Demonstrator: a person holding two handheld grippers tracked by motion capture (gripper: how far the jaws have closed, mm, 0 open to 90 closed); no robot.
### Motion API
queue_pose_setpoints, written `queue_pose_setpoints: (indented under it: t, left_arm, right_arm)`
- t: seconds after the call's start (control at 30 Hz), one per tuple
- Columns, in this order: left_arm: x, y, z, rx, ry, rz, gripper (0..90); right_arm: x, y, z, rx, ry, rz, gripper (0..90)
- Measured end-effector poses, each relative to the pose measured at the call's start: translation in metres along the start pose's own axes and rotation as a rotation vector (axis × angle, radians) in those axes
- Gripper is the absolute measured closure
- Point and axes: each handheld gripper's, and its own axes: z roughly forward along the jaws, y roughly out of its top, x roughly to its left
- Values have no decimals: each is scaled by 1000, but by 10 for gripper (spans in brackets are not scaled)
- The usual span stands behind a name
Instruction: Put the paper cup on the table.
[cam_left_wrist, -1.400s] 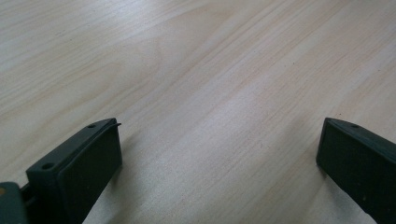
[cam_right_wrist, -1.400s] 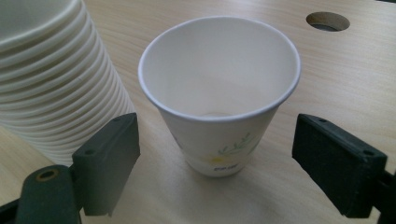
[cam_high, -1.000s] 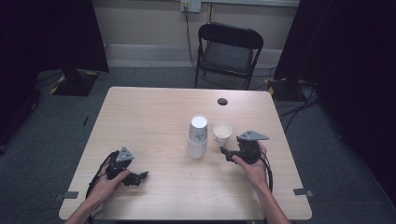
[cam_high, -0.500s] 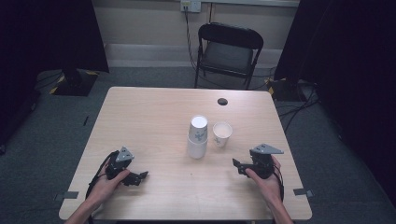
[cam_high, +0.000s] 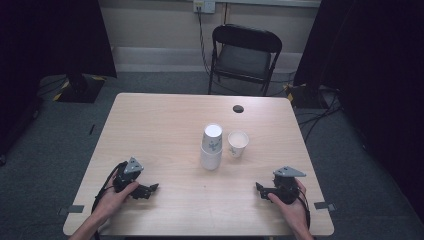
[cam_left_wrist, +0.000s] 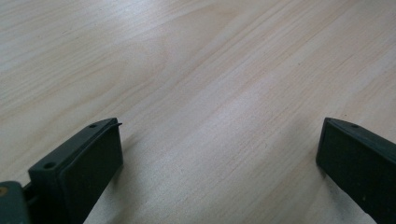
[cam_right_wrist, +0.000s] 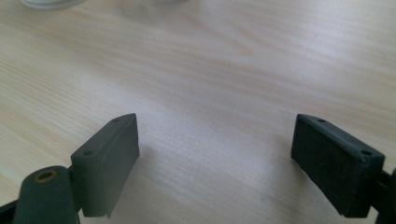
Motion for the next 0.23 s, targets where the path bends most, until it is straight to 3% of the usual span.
queue_pose_setpoints:
  t: [0.23]
  left_arm:
    - [0, 0, 0, 0, -1, 0, 0]
  right_arm:
    - [4, 0, 1, 0, -22, 4, 144]
